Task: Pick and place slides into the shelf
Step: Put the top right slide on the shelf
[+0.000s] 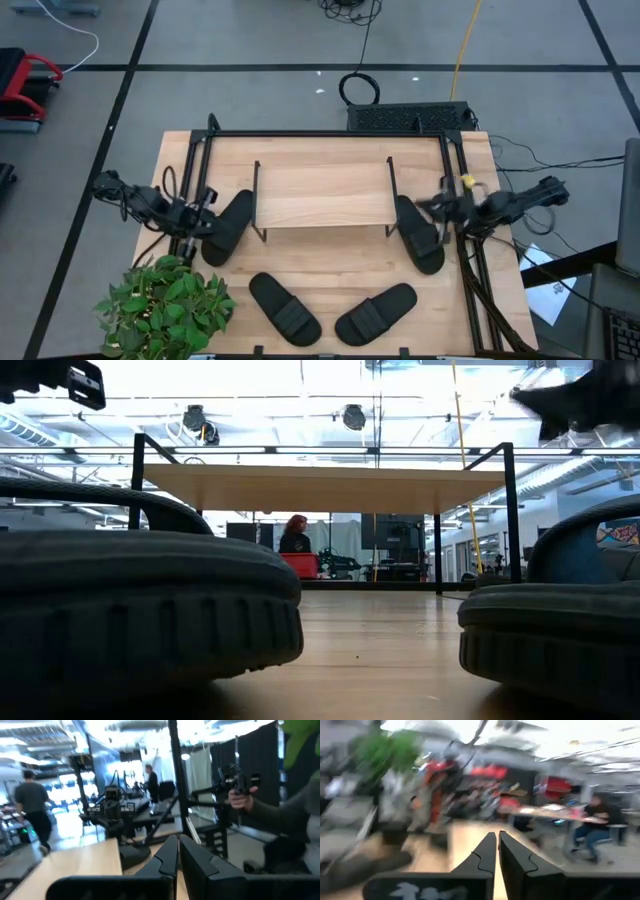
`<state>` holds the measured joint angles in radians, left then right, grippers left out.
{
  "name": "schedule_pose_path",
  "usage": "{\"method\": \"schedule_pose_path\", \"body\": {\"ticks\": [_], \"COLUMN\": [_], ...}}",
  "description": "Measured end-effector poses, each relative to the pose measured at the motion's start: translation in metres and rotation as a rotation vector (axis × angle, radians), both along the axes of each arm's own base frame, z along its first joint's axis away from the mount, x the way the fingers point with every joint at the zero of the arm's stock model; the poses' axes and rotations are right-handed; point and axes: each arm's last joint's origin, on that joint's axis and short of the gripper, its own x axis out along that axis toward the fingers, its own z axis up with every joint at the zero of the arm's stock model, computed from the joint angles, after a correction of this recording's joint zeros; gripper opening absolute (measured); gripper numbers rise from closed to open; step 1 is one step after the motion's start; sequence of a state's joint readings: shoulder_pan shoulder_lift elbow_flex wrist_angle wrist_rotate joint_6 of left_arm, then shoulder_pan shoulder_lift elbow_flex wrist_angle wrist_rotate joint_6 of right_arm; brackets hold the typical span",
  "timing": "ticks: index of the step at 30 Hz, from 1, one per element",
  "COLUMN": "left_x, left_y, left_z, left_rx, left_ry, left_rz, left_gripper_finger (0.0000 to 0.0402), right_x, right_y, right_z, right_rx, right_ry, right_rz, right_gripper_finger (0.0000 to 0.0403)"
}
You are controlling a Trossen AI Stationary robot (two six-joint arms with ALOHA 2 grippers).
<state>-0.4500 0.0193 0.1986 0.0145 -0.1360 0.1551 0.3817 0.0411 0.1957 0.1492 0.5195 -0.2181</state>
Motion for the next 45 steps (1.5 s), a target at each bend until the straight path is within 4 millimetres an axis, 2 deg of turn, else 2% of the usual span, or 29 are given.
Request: {"method": "schedule_pose_path", "body": {"ticks": [4,8,14,18,24,31,38,45], "left_x": [0.000,0.001,0.001,0.001,0.001,0.001,0.001,0.001], "left_y": [0.003,0.006,0.008,0.008,0.008,0.008,0.008,0.008], "left_z": [0.002,0.001,0.001,0.001,0.001,0.001,0.001,0.001], "left_rx": [-0.026,-0.041,-0.058,-0.059,-0.059,-0.059,-0.061,-0.061], "left_ry": [-0.012,0.002,0.013,0.014,0.014,0.014,0.015,0.015], "left_rz": [0.089,0.189,0.281,0.286,0.286,0.287,0.286,0.286], "left_gripper_finger": [0.0024,0.0024,0.0024,0.0024,0.0024,0.0024,0.0024,0.0024], "right_x": [-0.010,-0.020,-0.025,-0.024,-0.009,0.013,0.032,0.042], "right_y": [-0.009,-0.015,-0.020,-0.021,-0.019,-0.021,-0.027,-0.036], "right_z": [0.036,0.072,0.093,0.095,0.080,0.044,0.026,0.009], "right_rx": [0.083,0.152,0.225,0.288,0.377,0.346,0.377,0.474], "right_ry": [0.080,0.190,0.444,0.637,0.892,1.192,1.274,1.387], "right_rz": [-0.189,-0.282,-0.386,-0.436,-0.416,-0.344,-0.145,-0.054], "right_gripper_finger": [0.0050,0.0085,0.0127,0.0145,0.0161,0.0172,0.0178,0.0179]}}
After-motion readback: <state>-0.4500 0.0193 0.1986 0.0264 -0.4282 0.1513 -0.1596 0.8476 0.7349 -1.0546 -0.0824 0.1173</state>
